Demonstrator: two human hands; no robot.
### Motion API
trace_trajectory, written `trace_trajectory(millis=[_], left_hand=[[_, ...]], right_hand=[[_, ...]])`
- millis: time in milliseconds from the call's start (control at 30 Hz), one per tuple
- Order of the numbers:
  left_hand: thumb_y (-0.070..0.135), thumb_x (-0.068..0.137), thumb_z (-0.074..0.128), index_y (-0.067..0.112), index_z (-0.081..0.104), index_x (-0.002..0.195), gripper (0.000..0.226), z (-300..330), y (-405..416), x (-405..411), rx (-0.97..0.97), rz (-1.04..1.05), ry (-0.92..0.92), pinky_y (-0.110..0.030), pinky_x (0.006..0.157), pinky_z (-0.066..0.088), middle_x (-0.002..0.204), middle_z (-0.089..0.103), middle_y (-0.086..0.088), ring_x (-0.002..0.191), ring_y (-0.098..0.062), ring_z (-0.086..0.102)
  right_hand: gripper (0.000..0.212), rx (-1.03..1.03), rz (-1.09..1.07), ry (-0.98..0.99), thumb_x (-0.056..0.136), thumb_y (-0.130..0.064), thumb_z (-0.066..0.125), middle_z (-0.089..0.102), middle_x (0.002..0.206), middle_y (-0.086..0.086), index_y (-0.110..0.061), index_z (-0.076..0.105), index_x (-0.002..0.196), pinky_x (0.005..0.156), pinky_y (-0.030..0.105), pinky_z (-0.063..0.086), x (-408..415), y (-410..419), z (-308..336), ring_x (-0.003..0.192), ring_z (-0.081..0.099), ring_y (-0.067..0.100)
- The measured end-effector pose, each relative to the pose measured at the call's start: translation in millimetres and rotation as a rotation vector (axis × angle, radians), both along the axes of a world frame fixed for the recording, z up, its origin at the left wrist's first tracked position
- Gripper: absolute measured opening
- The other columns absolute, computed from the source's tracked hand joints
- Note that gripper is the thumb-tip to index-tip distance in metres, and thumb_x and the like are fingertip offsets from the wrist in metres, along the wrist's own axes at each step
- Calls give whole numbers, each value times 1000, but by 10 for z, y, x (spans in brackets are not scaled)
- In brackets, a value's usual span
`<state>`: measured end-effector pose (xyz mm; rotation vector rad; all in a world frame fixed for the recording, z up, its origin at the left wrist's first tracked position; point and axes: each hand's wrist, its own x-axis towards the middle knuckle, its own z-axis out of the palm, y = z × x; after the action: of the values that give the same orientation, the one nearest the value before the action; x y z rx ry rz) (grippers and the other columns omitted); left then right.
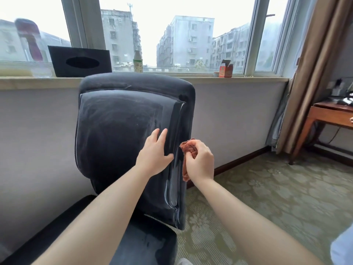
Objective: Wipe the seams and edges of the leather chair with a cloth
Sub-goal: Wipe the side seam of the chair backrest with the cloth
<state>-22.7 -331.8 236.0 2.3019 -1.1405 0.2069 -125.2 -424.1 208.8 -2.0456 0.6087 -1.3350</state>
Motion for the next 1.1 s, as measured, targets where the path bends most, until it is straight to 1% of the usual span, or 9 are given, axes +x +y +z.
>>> trace_trajectory(millis=[133, 267, 367, 533, 667, 767, 867, 1000, 1100], left_hand=[[32, 88, 62, 30, 0, 151, 88, 81, -66, -28, 10, 22, 40, -45, 112, 32, 159, -8, 6, 146, -20, -6], [35, 89, 61, 32, -5, 150, 90, 142, -166, -64, 24, 28, 70, -45, 108, 33, 158, -14, 6, 146, -25, -10], [36, 89, 60, 32, -7, 150, 91, 132, -231, -60, 39, 55, 52, -48, 106, 35, 158, -16, 6, 146, -27, -11], [30, 89, 59, 32, -9, 149, 91, 54, -286, -55, 9, 96, 9, -53, 103, 40, 158, -17, 5, 145, -29, -12], [29, 89, 59, 31, -7, 150, 90, 36, -261, -109, -16, 93, -21, -51, 102, 42, 158, -17, 4, 145, -29, -13], [28, 88, 60, 32, -6, 150, 90, 35, -226, -144, -24, 89, -28, -50, 101, 43, 158, -15, 4, 145, -29, -13], [26, 85, 61, 31, -6, 150, 93, 37, -210, -181, -31, 79, -40, -54, 103, 39, 158, -15, 5, 145, -28, -13], [25, 83, 60, 26, -7, 150, 95, 52, -145, -313, -33, 89, -51, -57, 109, 30, 158, -17, 2, 145, -30, -13], [31, 83, 57, 25, -8, 150, 93, 19, -76, -476, -39, 91, -65, -60, 111, 22, 157, -18, 2, 144, -31, -14]], right_hand=[[15, -8, 8, 2, 87, -6, 61, 67, 98, -4, -18, 68, 92, 88, 25, 49, -51, -9, 64, 96, 59, 13], [14, -21, 0, -14, 88, -7, 61, 67, 101, -3, -17, 68, 94, 89, 23, 48, -57, -26, 133, 98, 59, 12], [14, -36, -2, -18, 87, -6, 61, 66, 99, -3, -17, 68, 92, 87, 23, 48, -54, -27, 159, 95, 59, 12], [14, -50, -7, -33, 87, -5, 62, 65, 97, -5, -18, 68, 91, 85, 19, 45, -87, -2, 138, 93, 59, 11], [16, -50, 2, -51, 86, -5, 61, 62, 94, -10, -18, 68, 90, 86, 20, 46, -143, 36, 130, 93, 59, 10], [14, -47, 7, -55, 86, -6, 61, 64, 96, -8, -17, 68, 91, 85, 19, 46, -196, 71, 144, 94, 59, 10], [14, -49, 4, -71, 86, -5, 62, 63, 95, -9, -18, 68, 90, 85, 16, 42, -254, 101, 189, 95, 58, 9], [17, -73, -9, -81, 85, -5, 62, 60, 93, -12, -21, 66, 88, 85, 21, 47, -316, 141, 253, 93, 59, 10], [20, -86, -8, -86, 83, -3, 62, 61, 92, -13, -23, 66, 88, 85, 24, 48, -333, 189, 310, 92, 59, 9]])
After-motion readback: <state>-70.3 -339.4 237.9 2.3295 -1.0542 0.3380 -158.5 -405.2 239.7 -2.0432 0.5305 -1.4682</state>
